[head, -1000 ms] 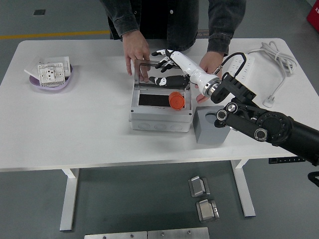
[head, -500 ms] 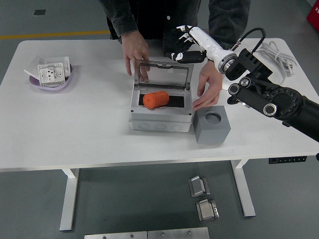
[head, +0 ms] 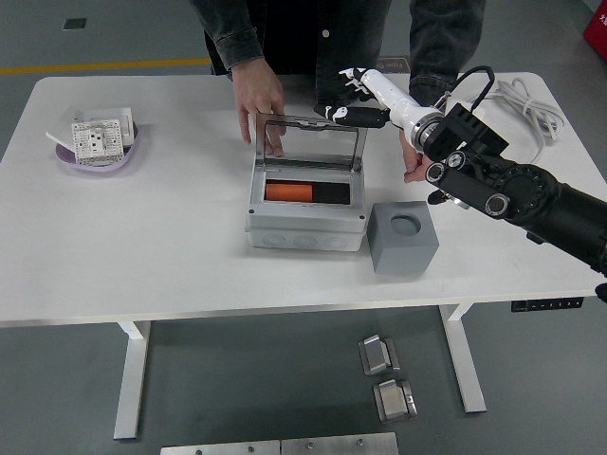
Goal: Pick up the cylinder from the cube,place it in the box,flap close box
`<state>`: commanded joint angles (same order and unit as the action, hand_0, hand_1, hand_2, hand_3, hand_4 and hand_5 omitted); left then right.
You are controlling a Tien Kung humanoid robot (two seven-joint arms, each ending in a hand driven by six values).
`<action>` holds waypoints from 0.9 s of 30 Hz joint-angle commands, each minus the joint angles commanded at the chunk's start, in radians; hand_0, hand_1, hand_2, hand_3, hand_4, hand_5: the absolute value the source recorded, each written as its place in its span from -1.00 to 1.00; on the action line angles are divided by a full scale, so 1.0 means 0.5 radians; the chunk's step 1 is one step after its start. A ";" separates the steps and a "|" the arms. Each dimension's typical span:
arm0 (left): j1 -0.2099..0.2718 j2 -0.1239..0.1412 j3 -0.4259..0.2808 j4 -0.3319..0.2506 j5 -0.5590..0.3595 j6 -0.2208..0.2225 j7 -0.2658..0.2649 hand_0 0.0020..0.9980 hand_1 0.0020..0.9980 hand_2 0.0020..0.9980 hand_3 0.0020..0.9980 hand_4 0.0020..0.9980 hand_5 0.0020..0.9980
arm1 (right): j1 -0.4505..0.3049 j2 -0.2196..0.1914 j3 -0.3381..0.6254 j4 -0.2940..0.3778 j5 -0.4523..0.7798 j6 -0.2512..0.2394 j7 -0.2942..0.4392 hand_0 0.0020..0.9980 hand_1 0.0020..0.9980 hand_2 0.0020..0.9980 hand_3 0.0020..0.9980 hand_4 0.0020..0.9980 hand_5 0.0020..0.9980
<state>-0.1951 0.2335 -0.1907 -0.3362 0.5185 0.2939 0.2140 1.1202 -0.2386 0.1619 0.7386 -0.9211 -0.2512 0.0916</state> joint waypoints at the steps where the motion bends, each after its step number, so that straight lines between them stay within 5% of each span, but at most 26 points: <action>1: 0.000 0.001 0.001 0.000 0.001 0.000 0.000 0.24 0.25 0.19 0.37 0.42 -0.48 | 0.000 0.005 -0.009 0.005 0.002 -0.004 0.001 0.66 0.56 0.55 0.69 0.78 0.19; 14: 0.019 -0.010 -0.020 -0.003 0.015 0.001 0.000 0.24 0.26 0.19 0.37 0.42 -0.48 | -0.065 0.011 -0.038 0.209 -0.143 -0.028 -0.005 0.66 0.55 0.54 0.68 0.78 0.20; 27: 0.033 -0.019 -0.050 -0.009 0.036 0.002 0.000 0.24 0.25 0.19 0.37 0.42 -0.48 | -0.163 -0.066 0.091 0.510 -0.398 -0.080 -0.041 0.63 0.52 0.53 0.68 0.76 0.18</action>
<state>-0.1788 0.2240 -0.2158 -0.3406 0.5363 0.2949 0.2139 1.0389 -0.2716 0.2076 0.9934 -1.1199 -0.2910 0.0713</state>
